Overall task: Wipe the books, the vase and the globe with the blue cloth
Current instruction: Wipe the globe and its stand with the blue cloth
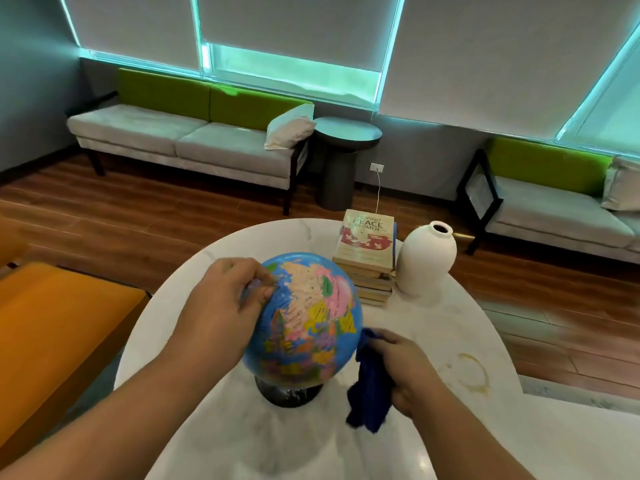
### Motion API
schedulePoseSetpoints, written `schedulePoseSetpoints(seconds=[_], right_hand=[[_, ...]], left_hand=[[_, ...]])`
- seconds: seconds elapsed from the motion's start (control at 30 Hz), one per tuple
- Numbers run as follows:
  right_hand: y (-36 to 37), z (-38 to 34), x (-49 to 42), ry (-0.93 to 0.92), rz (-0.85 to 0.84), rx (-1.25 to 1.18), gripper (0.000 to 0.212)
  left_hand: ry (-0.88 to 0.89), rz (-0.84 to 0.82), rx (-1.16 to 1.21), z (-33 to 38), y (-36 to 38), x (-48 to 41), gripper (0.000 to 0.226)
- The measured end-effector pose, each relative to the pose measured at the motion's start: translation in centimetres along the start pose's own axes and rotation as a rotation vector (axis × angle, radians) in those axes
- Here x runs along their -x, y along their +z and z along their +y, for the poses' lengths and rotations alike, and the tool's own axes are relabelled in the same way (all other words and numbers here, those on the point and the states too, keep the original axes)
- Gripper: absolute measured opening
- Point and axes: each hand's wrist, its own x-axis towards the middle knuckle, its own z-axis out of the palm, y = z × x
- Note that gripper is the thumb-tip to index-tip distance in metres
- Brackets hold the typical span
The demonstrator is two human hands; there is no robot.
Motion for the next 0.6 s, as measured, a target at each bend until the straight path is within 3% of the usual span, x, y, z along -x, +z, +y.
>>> schedulePoseSetpoints(seconds=[0.1,0.17,0.27,0.33,0.4,0.5,0.6], right_hand=[[0.0,-3.1,1.5,-0.261,0.102,-0.01,0.026],[0.9,-5.3,3.4,-0.543,0.096,0.111,0.031],[2.9,-6.5,5.8,-1.022,-0.071,0.585,0.036],[3.8,-6.0,5.6,-1.193,-0.16,0.981,0.042],[3.6,-5.9,4.2,-1.153,-0.124,0.974,0.04],[2.6,-7.1,2.1,-0.913,-0.037,0.72,0.035],[2.8,-8.0,1.7,-0.856,-0.002,0.8,0.034]], left_hand=[[-0.079,0.042,0.035,0.3,0.2,0.3,0.006],[-0.13,0.06,0.108,0.4,0.3,0.1,0.009],[-0.125,0.031,0.154,0.3,0.6,-0.2,0.012],[-0.115,-0.002,0.186,0.2,0.8,-0.3,0.012],[-0.116,-0.033,0.244,0.0,0.8,-0.3,0.015],[-0.115,-0.069,0.3,0.2,0.6,-0.4,0.022],[-0.079,-0.091,0.235,0.4,0.4,-0.3,0.021]])
